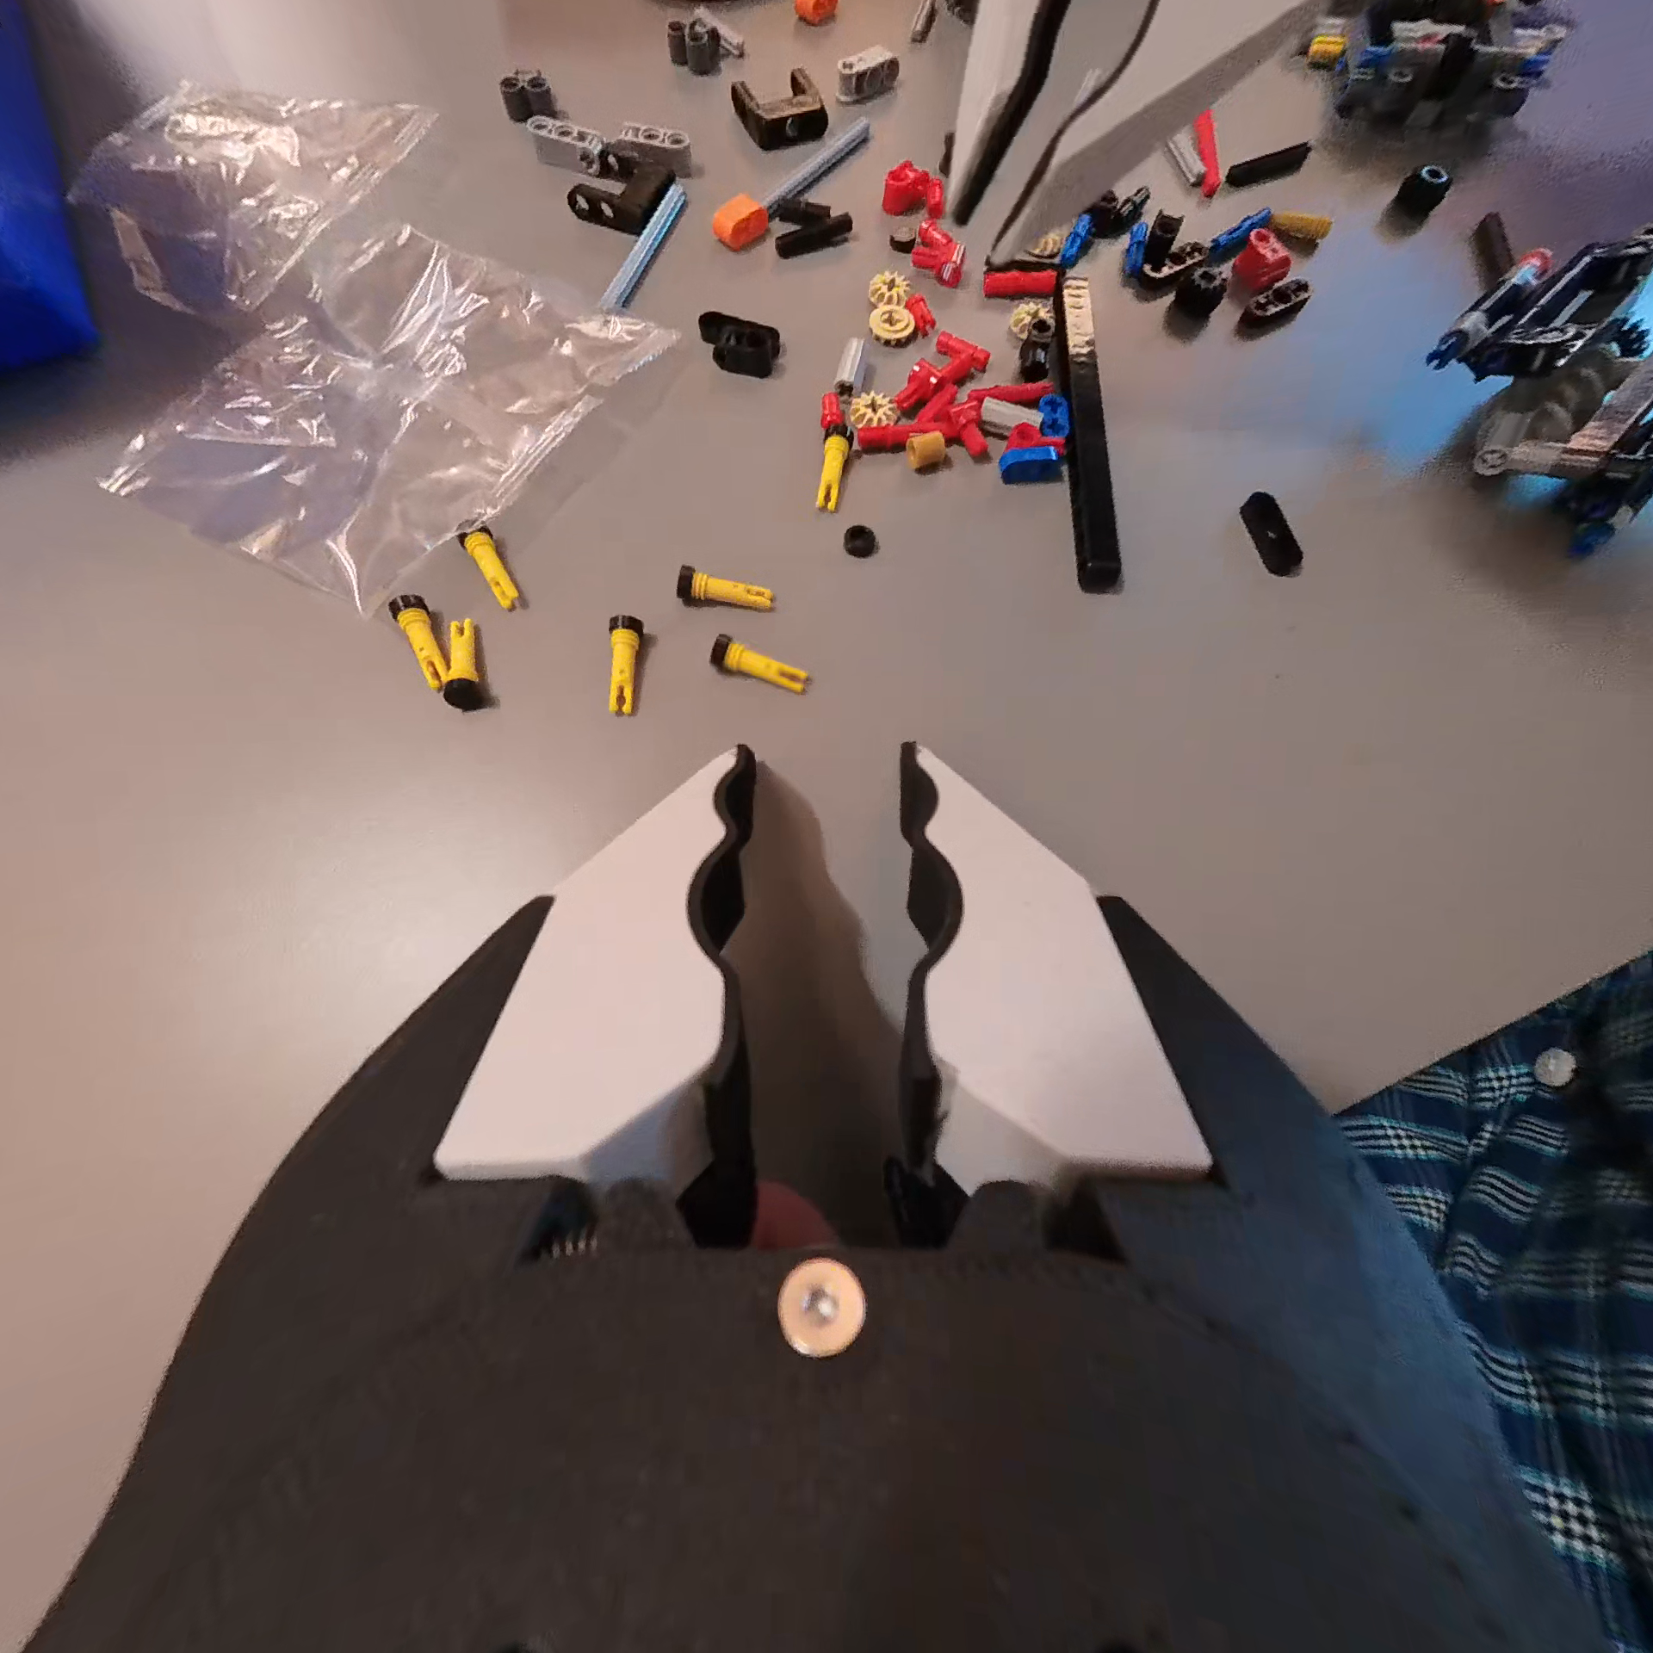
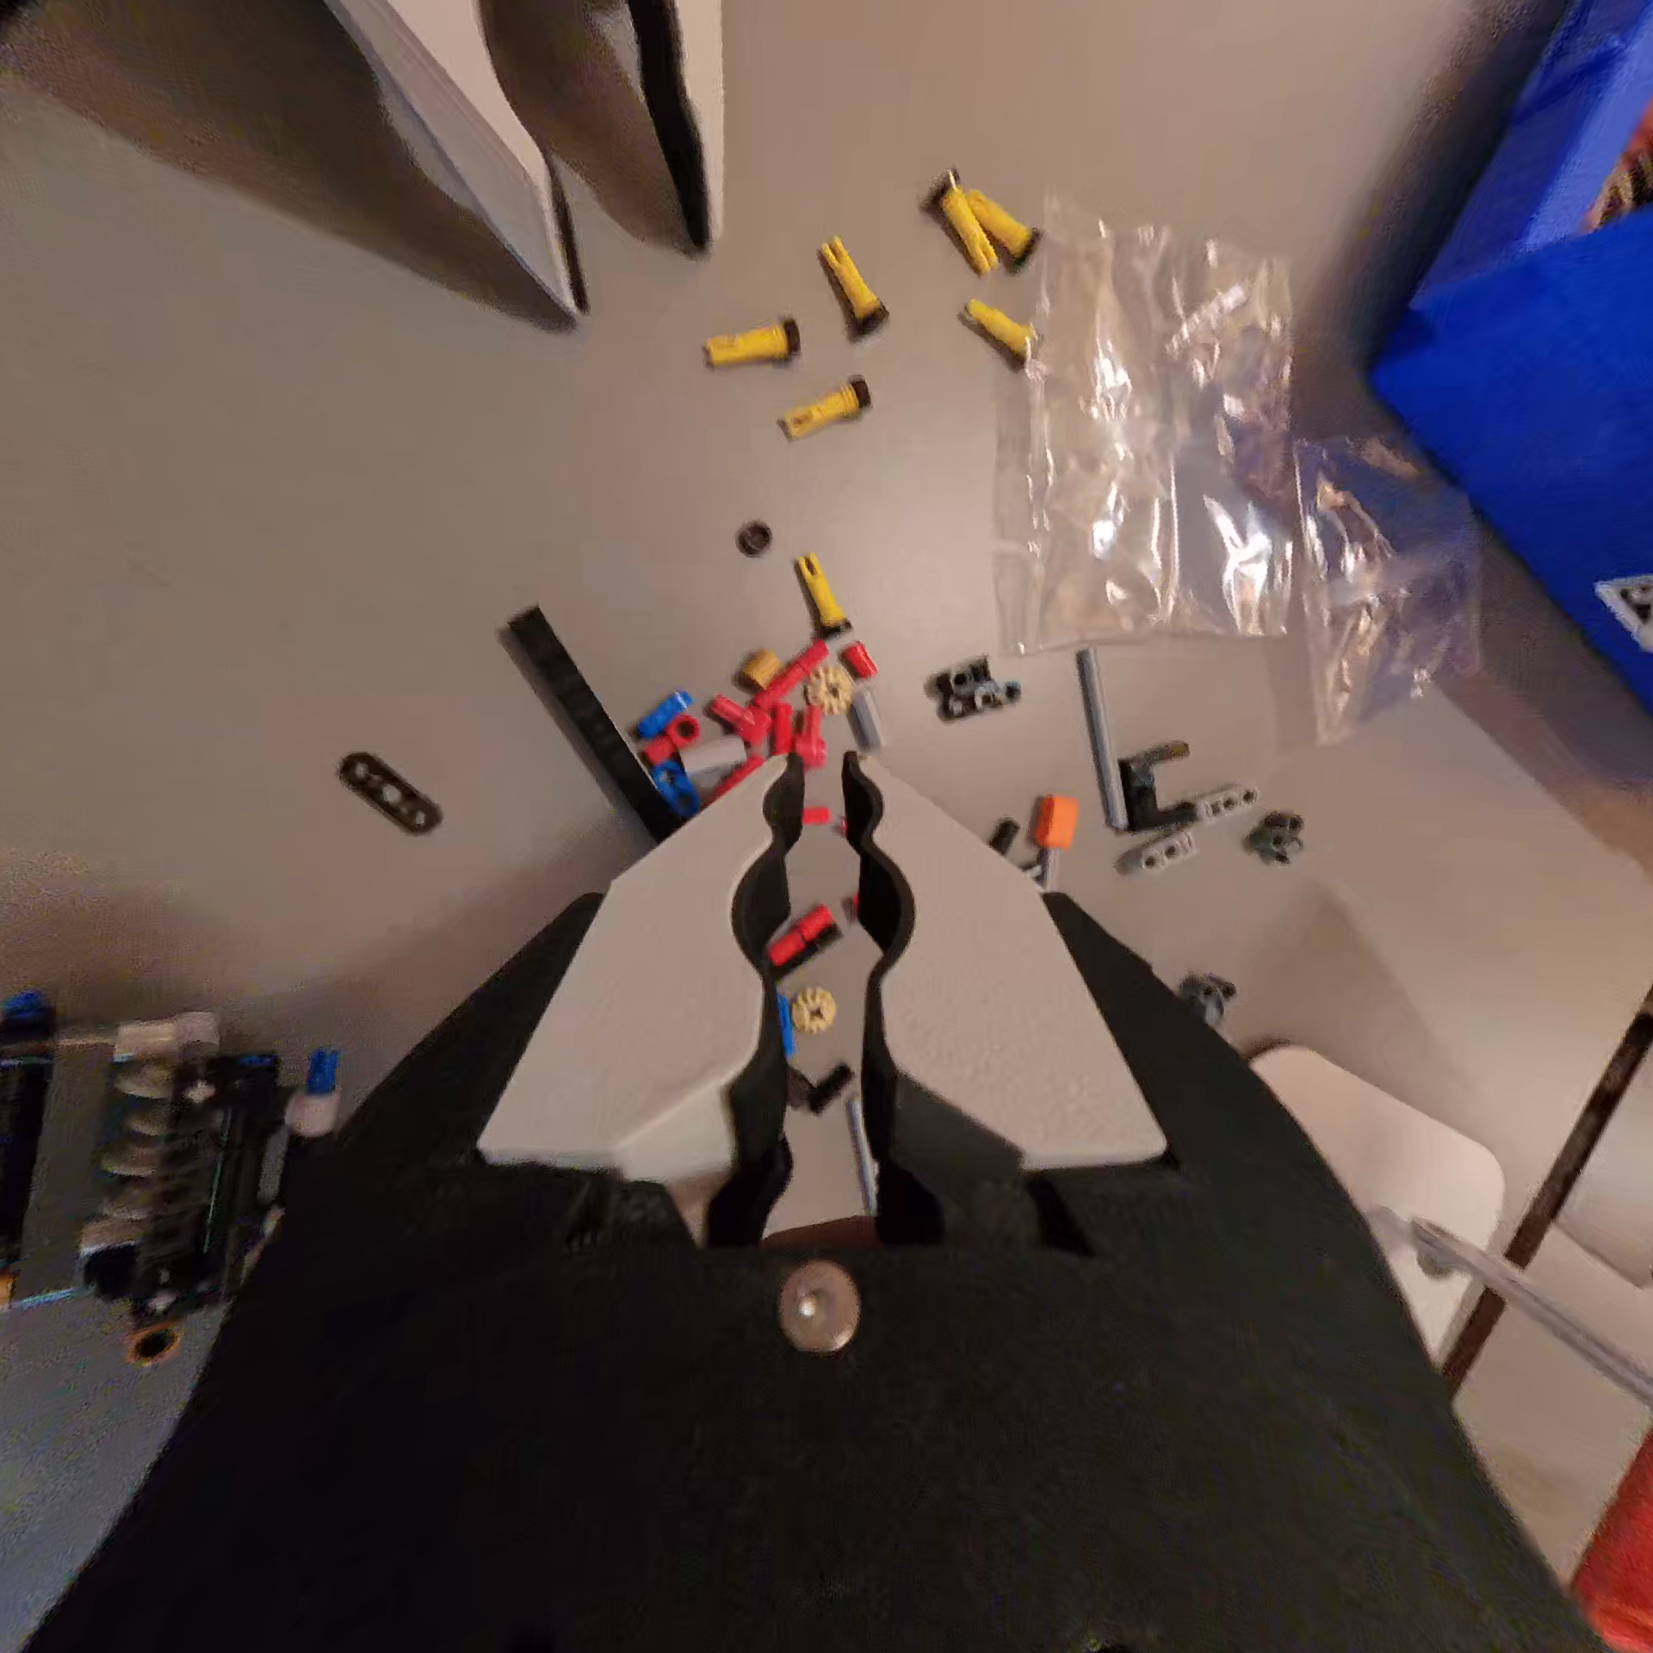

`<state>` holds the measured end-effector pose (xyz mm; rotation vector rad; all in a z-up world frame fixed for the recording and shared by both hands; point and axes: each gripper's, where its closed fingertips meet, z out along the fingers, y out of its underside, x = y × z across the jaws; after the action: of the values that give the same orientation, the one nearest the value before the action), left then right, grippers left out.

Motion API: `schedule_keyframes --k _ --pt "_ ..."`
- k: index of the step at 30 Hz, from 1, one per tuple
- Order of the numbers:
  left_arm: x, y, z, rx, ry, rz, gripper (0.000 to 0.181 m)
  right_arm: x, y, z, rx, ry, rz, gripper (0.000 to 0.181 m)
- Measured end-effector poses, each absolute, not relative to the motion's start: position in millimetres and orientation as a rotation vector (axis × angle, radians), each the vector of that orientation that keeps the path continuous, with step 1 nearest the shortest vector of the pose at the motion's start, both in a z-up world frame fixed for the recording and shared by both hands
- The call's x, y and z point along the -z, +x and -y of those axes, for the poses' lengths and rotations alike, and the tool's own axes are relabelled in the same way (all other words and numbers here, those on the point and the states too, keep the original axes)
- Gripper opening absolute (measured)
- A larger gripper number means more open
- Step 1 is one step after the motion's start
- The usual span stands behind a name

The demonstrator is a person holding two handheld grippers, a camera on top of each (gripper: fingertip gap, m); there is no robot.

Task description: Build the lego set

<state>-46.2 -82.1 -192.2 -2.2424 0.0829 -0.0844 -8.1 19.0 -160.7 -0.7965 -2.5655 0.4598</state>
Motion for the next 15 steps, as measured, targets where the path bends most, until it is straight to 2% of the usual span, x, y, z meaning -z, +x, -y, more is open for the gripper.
schedule_keyframes --k 6,15 --pt "190 -48 81 0.124 -2.228 -0.052 0.029 174 -27 22 -0.567 -0.703 2.609 0.008" --pt "189 -47 81 0.148 -2.221 -0.057 0.029 193 -36 33 -0.642 -0.731 2.664 0.005"
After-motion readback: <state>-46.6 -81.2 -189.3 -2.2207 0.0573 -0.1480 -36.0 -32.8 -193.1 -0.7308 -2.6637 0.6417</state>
